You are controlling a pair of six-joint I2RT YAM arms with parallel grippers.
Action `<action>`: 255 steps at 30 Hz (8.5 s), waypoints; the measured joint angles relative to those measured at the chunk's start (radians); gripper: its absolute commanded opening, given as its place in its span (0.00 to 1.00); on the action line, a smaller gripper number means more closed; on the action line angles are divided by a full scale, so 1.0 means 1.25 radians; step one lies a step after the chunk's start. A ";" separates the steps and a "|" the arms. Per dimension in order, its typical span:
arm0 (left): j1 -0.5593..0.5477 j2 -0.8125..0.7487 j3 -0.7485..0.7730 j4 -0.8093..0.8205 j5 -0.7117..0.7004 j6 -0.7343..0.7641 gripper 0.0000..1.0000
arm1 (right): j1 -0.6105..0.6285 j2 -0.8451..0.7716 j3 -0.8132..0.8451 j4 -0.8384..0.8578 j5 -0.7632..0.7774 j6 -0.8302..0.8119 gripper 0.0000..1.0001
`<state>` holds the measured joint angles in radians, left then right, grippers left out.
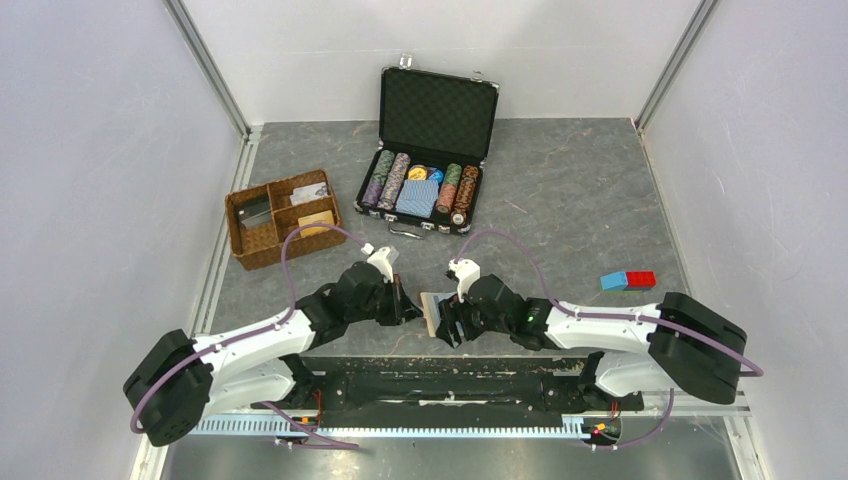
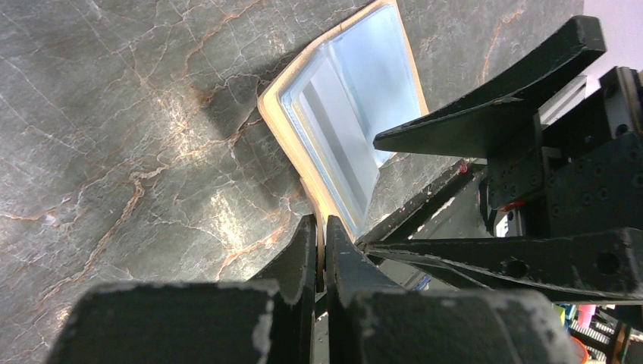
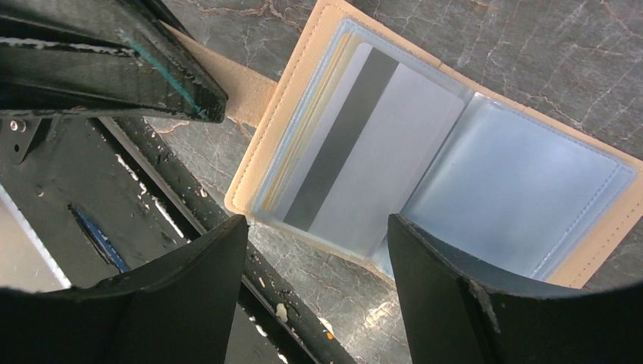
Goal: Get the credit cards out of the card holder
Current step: Remove the credit card from the card holder.
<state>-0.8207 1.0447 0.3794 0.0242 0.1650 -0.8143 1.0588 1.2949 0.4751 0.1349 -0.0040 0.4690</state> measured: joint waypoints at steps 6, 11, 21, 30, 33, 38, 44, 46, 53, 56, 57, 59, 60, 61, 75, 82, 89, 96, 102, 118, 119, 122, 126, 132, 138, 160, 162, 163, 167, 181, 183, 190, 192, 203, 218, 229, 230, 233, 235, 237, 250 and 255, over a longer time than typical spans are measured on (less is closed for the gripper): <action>0.000 -0.006 0.000 0.000 0.001 0.000 0.02 | 0.005 0.023 0.010 0.003 0.010 -0.007 0.53; 0.000 -0.011 0.000 0.000 0.001 0.000 0.02 | 0.009 0.016 0.010 0.005 0.023 -0.007 0.48; 0.000 -0.011 -0.001 0.000 0.000 0.000 0.02 | 0.009 -0.049 -0.002 -0.002 0.067 -0.001 0.50; 0.000 -0.016 -0.001 -0.001 0.000 0.000 0.02 | 0.009 -0.068 -0.005 -0.021 0.093 0.002 0.54; 0.000 -0.016 -0.001 -0.001 0.000 0.000 0.02 | 0.009 -0.074 -0.005 -0.031 0.102 0.002 0.54; 0.000 -0.017 -0.002 -0.007 -0.001 0.000 0.02 | 0.009 -0.088 -0.005 -0.045 0.126 0.002 0.54; 0.000 -0.017 -0.002 -0.022 -0.005 0.000 0.02 | 0.009 -0.112 -0.005 -0.078 0.161 0.001 0.54; 0.000 -0.017 -0.002 -0.031 -0.005 0.001 0.02 | 0.009 -0.117 -0.005 -0.088 0.176 0.000 0.54; 0.000 -0.016 -0.002 -0.043 -0.006 0.001 0.02 | 0.009 -0.111 -0.005 -0.107 0.204 -0.011 0.55; 0.000 -0.015 -0.002 -0.043 -0.006 0.005 0.02 | 0.009 -0.096 -0.005 -0.110 0.206 -0.017 0.56; 0.000 -0.014 -0.002 -0.043 -0.006 0.007 0.02 | 0.009 -0.089 -0.004 -0.112 0.205 -0.020 0.56; 0.000 -0.012 -0.002 -0.043 -0.006 0.011 0.02 | 0.009 -0.076 0.000 -0.117 0.204 -0.026 0.57; 0.000 -0.010 -0.002 -0.043 -0.006 0.012 0.02 | 0.009 -0.069 0.004 -0.120 0.204 -0.029 0.57; 0.000 -0.008 -0.002 -0.043 -0.006 0.013 0.02 | 0.009 -0.063 0.009 -0.123 0.203 -0.033 0.57; 0.000 0.032 0.015 -0.082 -0.045 0.037 0.03 | 0.009 -0.071 0.039 -0.136 0.198 -0.054 0.37; 0.000 0.036 0.038 -0.125 -0.085 0.060 0.27 | 0.009 -0.071 0.039 -0.135 0.182 -0.053 0.33; 0.000 0.039 0.056 -0.157 -0.090 0.060 0.51 | 0.009 -0.072 0.039 -0.101 0.142 -0.045 0.33; 0.000 0.035 0.116 -0.129 -0.082 0.056 0.59 | 0.009 -0.078 0.038 -0.065 0.114 -0.038 0.32; 0.000 0.103 0.152 -0.056 -0.064 0.053 0.59 | 0.009 -0.078 0.029 -0.037 0.103 -0.032 0.28; 0.000 0.180 0.163 0.032 -0.040 0.052 0.54 | 0.009 -0.078 0.005 -0.006 0.081 -0.019 0.21; 0.000 0.182 0.163 0.034 -0.040 0.052 0.53 | 0.009 -0.078 0.005 -0.006 0.081 -0.019 0.21; 0.000 0.200 0.163 0.043 -0.040 0.052 0.50 | 0.009 -0.078 0.004 -0.006 0.081 -0.018 0.21; 0.000 0.218 0.164 0.046 -0.040 0.052 0.47 | 0.009 -0.078 0.004 -0.006 0.081 -0.016 0.21; 0.000 0.231 0.167 0.049 -0.040 0.052 0.45 | 0.009 -0.078 0.004 -0.006 0.081 -0.015 0.23; 0.000 0.246 0.170 0.049 -0.041 0.052 0.44 | 0.009 -0.078 0.004 -0.006 0.081 -0.015 0.22; 0.000 0.242 0.186 0.049 -0.038 0.052 0.45 | 0.009 -0.078 0.004 -0.006 0.082 -0.015 0.22; 0.000 0.244 0.186 0.049 -0.038 0.052 0.44 | 0.009 -0.078 0.004 -0.006 0.082 -0.015 0.22; 0.000 0.244 0.186 0.049 -0.038 0.052 0.44 | 0.009 -0.078 0.004 -0.006 0.082 -0.015 0.22; 0.000 0.244 0.186 0.049 -0.039 0.052 0.40 | 0.009 -0.078 0.004 -0.007 0.083 -0.015 0.25; 0.000 0.250 0.186 0.047 -0.041 0.052 0.46 | 0.009 -0.085 0.004 -0.016 0.093 -0.014 0.23; 0.000 0.250 0.186 0.046 -0.041 0.052 0.46 | 0.009 -0.085 0.004 -0.016 0.092 -0.014 0.23; 0.000 0.250 0.186 0.045 -0.041 0.052 0.45 | 0.009 -0.085 0.004 -0.016 0.092 -0.014 0.23; 0.000 0.250 0.186 0.045 -0.041 0.052 0.45 | 0.009 -0.085 0.004 -0.016 0.091 -0.014 0.22; 0.000 0.248 0.186 0.046 -0.040 0.052 0.48 | 0.009 -0.085 0.004 -0.016 0.091 -0.014 0.23; 0.000 0.231 0.186 0.049 -0.040 0.052 0.46 | 0.009 -0.085 0.004 -0.016 0.091 -0.014 0.23; 0.000 0.264 0.186 0.055 -0.038 0.052 0.44 | 0.009 -0.085 0.004 -0.016 0.091 -0.014 0.22; 0.000 0.264 0.186 0.056 -0.038 0.052 0.44 | 0.009 -0.085 0.004 -0.016 0.091 -0.014 0.23; 0.000 0.264 0.186 0.061 -0.038 0.052 0.45 | 0.009 -0.085 0.004 -0.016 0.091 -0.014 0.22; 0.000 0.263 0.186 0.064 -0.036 0.051 0.46 | 0.009 -0.085 0.004 -0.016 0.091 -0.014 0.22; 0.000 0.257 0.186 0.063 -0.030 0.050 0.47 | 0.009 -0.085 0.004 -0.016 0.091 -0.014 0.21; 0.000 0.241 0.186 0.073 -0.021 0.026 0.45 | 0.009 -0.085 0.003 -0.016 0.088 -0.014 0.21; 0.000 0.259 0.186 0.072 -0.021 0.026 0.44 | 0.009 -0.085 0.002 -0.015 0.088 -0.014 0.21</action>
<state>-0.8204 1.3682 0.6125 0.1143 0.1383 -0.7815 1.0695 1.1881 0.4774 0.1158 0.1059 0.4511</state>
